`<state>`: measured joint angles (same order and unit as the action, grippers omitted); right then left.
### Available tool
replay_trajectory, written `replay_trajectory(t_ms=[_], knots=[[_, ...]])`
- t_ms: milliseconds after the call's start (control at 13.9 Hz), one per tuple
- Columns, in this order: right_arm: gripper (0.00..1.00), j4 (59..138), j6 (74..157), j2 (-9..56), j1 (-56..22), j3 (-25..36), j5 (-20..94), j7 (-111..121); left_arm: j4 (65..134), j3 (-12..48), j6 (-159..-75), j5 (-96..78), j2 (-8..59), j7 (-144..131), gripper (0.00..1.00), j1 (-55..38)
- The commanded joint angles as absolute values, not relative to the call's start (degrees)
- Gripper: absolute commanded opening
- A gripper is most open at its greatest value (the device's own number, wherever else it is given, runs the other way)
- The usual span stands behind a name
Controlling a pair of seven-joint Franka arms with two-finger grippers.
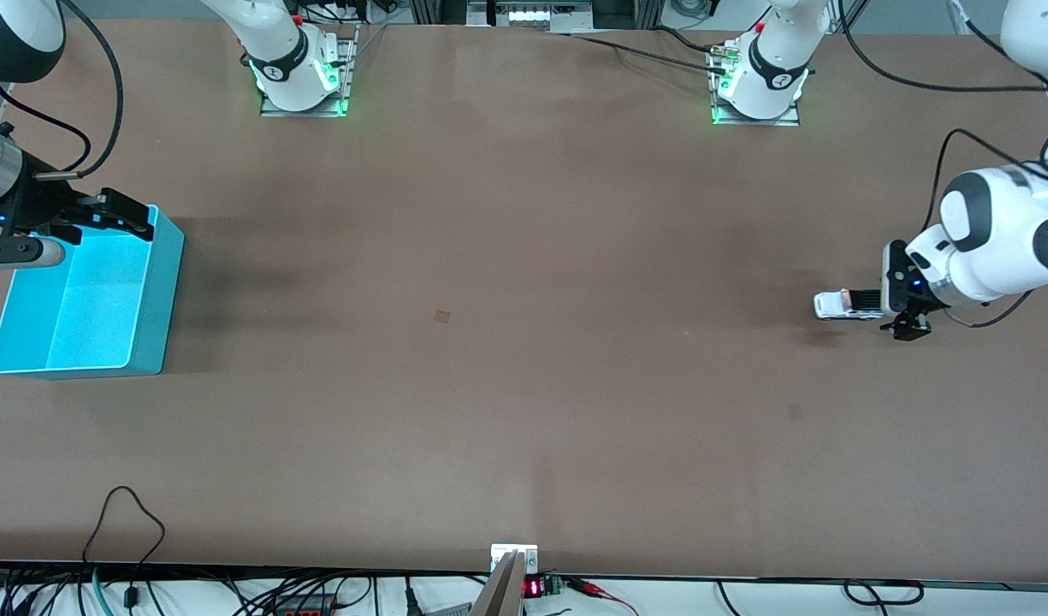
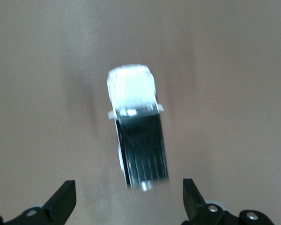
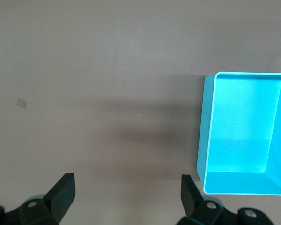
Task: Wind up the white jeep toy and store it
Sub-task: 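Drag the jeep backward along the table with the left gripper, then open the left gripper, releasing the jeep to roll toward the bin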
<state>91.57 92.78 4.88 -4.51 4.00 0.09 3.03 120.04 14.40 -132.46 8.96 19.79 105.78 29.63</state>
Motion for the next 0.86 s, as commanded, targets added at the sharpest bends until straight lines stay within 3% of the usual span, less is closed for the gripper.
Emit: replay_trajectory(t_ms=[0,793], knots=[[1.00,91.41,92.20,4.57,-4.48,4.04,0.97,2.73,120.59,14.77,-128.68,8.00,17.23,106.96,1.00,30.32],[1.00,91.06,92.46,4.92,-4.31,4.04,0.97,3.43,118.65,14.85,-127.62,6.33,15.03,98.29,1.00,17.24]])
